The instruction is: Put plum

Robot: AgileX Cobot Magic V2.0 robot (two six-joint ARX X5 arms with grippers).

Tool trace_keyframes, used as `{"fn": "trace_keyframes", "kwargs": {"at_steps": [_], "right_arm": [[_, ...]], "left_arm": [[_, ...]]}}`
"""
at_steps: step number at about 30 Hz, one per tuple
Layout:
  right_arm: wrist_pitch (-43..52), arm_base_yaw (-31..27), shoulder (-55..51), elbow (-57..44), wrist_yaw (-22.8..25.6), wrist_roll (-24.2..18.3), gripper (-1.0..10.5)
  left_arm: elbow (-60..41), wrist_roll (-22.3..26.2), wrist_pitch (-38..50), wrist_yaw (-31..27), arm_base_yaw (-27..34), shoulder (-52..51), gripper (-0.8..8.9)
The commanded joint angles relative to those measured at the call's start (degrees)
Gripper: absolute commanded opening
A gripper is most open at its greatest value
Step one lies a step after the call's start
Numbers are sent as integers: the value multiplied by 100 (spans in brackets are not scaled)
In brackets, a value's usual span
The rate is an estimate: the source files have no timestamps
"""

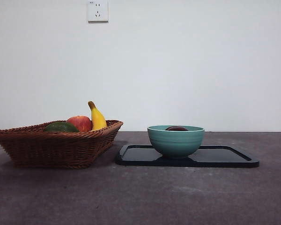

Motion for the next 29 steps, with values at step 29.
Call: {"fn": "trace_keyframes", "kwargs": {"at_steps": [29], "right_arm": [[48, 31, 37, 33, -17, -136, 229]], "left_arm": [[2951, 240, 2173, -1209, -385, 3969, 410]]}}
